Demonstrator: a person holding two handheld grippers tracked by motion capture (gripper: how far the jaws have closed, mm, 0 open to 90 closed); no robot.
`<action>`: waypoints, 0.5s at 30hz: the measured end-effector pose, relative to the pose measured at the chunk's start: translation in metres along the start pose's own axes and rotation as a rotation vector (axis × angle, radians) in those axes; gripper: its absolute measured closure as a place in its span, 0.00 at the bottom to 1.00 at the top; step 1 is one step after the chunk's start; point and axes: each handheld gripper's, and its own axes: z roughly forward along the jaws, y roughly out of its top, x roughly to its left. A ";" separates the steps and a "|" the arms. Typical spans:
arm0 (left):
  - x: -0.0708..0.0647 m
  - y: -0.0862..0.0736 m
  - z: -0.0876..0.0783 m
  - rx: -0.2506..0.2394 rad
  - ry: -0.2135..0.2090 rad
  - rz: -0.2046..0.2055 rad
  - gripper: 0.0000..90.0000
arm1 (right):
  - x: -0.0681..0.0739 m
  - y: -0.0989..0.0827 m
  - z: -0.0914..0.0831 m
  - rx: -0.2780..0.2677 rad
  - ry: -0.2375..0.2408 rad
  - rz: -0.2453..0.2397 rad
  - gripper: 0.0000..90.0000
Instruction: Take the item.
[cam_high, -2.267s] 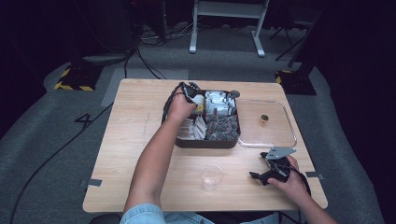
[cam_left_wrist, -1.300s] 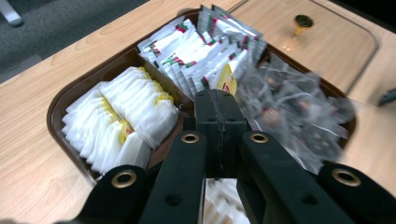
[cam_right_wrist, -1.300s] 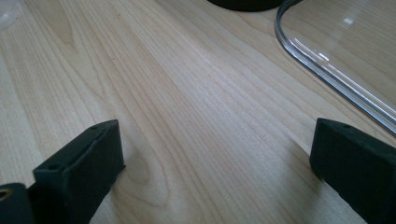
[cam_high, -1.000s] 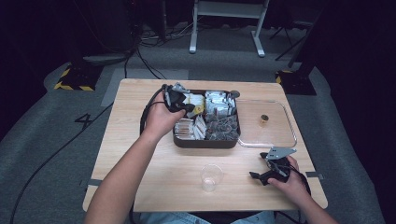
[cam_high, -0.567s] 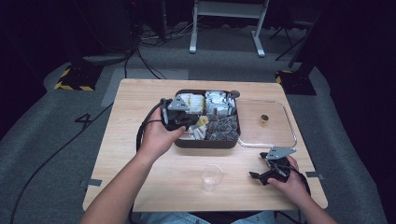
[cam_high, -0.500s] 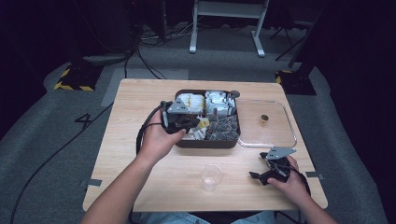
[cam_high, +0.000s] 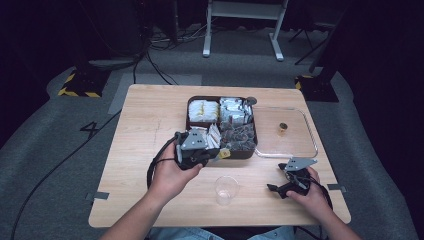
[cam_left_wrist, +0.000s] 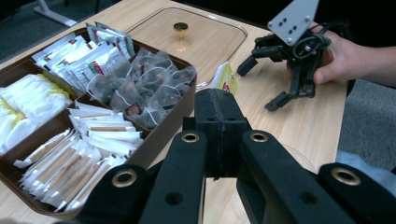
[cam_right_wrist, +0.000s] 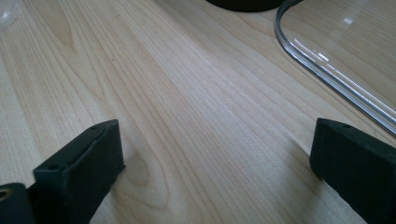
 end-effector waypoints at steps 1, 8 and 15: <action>-0.002 -0.002 0.001 -0.003 -0.006 0.003 1.00 | 0.000 0.000 0.000 0.000 0.000 0.000 0.03; -0.016 -0.013 0.008 -0.003 -0.045 0.002 1.00 | 0.000 0.000 0.000 0.000 0.000 0.000 0.03; -0.024 -0.022 0.017 0.010 -0.086 -0.002 1.00 | 0.000 0.000 0.000 0.000 0.000 0.000 0.03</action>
